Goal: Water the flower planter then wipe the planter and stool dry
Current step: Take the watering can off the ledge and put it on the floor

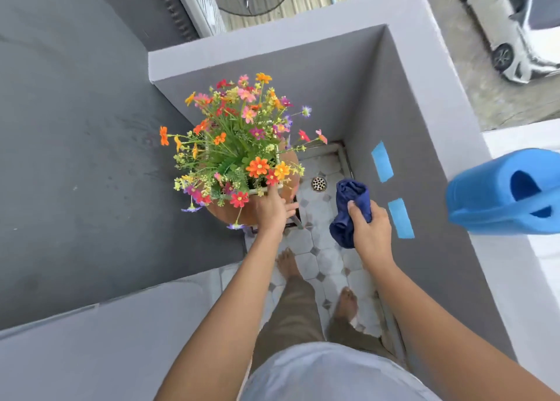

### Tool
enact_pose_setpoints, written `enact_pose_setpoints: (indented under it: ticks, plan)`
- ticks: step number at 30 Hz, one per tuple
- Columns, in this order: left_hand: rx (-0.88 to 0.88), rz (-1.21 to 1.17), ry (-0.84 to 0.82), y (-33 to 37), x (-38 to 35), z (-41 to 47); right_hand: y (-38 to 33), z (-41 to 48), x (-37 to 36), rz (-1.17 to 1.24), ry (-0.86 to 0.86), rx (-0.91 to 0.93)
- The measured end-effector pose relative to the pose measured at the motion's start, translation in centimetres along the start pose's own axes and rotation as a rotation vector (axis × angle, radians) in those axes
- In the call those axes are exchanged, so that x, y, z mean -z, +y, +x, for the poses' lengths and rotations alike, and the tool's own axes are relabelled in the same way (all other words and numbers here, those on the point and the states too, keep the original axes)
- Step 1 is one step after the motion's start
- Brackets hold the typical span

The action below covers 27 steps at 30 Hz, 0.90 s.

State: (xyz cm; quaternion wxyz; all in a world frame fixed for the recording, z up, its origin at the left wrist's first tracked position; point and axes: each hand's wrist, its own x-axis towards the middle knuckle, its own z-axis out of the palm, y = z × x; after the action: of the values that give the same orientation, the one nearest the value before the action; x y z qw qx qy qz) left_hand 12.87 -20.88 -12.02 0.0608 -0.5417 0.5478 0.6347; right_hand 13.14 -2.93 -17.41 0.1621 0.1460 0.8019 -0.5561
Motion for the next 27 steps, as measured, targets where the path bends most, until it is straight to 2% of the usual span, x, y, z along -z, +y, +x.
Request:
enact_pose_setpoints:
  ticks: [3,5,9,13,15,17,21,24,27]
  plan:
    - [-0.091,0.405,-0.16,-0.4,-1.4,-3.4,-3.1,-1.3,3.4,0.027,0.019,0.075]
    - [-0.235,0.488,-0.209,0.9,-2.5,-7.7,-5.6,-2.7,6.7,0.058,0.055,0.17]
    - [-0.547,0.366,-0.153,4.6,-4.8,-13.0,-11.0,-4.6,11.9,0.185,0.131,0.343]
    - [-0.692,0.12,-0.296,6.3,-9.8,-19.5,-14.7,-6.8,20.2,0.473,0.345,0.44]
    - [-0.639,0.051,-0.435,5.5,-12.9,-22.1,-15.1,-6.8,24.3,0.525,0.431,0.463]
    - [-0.49,0.018,-0.571,4.0,-16.5,-24.3,-14.6,-6.7,28.3,0.557,0.523,0.456]
    - [0.045,-0.139,-0.741,1.0,-22.3,-27.0,-12.4,-6.9,33.8,0.591,0.678,0.399]
    - [0.236,-0.289,-0.768,-0.7,-25.7,-26.6,-10.5,-7.2,35.8,0.604,0.714,0.363]
    - [0.266,-0.425,-0.722,-1.7,-28.1,-25.7,-8.9,-7.2,36.1,0.596,0.701,0.324]
